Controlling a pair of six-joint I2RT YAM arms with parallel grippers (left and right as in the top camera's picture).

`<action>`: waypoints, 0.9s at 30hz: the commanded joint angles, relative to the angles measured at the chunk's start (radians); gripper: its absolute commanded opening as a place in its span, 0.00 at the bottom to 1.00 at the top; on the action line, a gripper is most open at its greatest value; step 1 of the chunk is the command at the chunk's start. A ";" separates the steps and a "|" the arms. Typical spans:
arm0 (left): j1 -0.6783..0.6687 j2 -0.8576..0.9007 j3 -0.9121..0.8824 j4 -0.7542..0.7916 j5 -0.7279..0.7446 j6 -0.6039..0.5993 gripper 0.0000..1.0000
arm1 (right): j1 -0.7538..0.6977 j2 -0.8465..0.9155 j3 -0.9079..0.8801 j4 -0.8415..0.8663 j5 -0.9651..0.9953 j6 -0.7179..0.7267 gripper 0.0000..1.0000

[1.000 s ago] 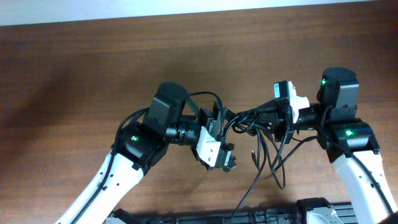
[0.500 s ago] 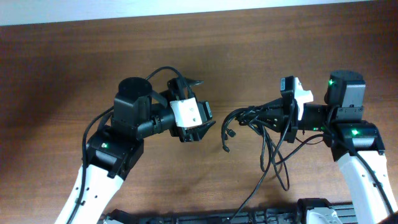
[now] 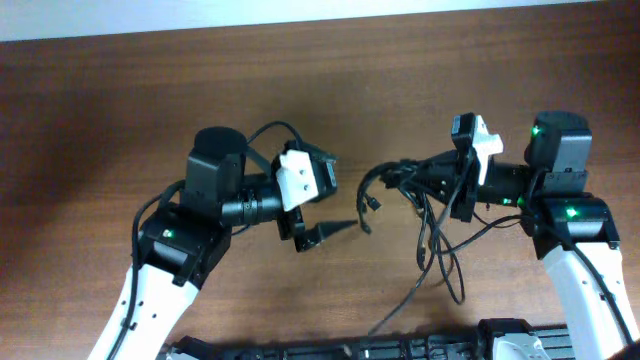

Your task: Untangle cables

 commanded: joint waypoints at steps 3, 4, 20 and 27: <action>0.002 -0.004 0.011 0.165 0.021 -0.448 1.00 | -0.005 0.000 0.003 0.031 0.082 0.155 0.04; -0.003 -0.003 0.011 0.180 0.021 -0.479 0.99 | -0.005 0.000 0.003 0.048 0.119 0.221 0.04; -0.177 0.051 0.011 0.323 -0.167 -0.856 0.99 | -0.004 0.000 0.003 0.119 0.207 0.521 0.04; -0.177 0.171 0.011 0.402 -0.163 -1.013 0.99 | -0.003 0.000 0.003 0.129 0.159 0.523 0.04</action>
